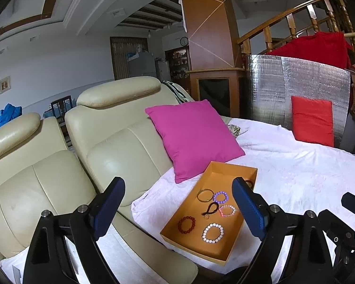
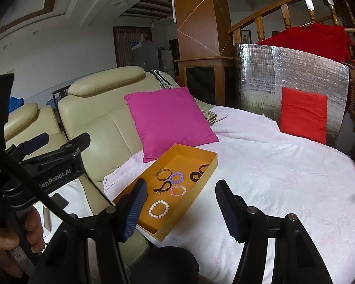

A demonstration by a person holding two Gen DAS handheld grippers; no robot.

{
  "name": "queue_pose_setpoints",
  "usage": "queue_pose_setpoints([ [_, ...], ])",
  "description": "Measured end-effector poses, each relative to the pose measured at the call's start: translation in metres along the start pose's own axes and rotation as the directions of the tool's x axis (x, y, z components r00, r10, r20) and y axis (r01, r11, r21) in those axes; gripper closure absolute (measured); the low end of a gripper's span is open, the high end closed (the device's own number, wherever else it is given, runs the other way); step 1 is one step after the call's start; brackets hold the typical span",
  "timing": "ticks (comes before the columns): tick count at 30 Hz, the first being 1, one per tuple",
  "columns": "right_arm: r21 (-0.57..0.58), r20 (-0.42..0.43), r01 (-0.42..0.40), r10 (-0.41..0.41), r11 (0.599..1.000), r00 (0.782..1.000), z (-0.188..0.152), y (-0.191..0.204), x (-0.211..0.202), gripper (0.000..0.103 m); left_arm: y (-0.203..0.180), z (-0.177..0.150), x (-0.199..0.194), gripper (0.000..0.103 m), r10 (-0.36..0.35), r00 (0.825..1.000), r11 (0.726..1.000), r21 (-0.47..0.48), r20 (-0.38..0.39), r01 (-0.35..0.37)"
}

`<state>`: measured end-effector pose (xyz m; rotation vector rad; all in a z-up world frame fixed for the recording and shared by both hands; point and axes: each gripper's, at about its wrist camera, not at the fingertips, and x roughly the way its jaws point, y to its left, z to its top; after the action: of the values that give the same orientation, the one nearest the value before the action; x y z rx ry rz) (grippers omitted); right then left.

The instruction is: Organize jewelry

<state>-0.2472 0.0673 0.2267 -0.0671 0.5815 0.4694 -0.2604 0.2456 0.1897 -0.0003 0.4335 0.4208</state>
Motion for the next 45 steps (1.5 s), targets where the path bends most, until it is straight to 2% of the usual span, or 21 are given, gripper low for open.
queue_pose_setpoints([
  [17,-0.023,0.006,0.008,-0.008,1.000,1.000,0.005,0.013,0.001,0.039,0.016,0.001,-0.003,0.010,0.004,1.000,1.000,-0.031,0.021,-0.003],
  [45,-0.048,-0.011,0.009,-0.010,0.999,1.000,0.011,0.028,0.017,0.039,0.026,0.000,0.008,0.010,0.017,1.000,0.999,-0.036,0.008,-0.016],
])
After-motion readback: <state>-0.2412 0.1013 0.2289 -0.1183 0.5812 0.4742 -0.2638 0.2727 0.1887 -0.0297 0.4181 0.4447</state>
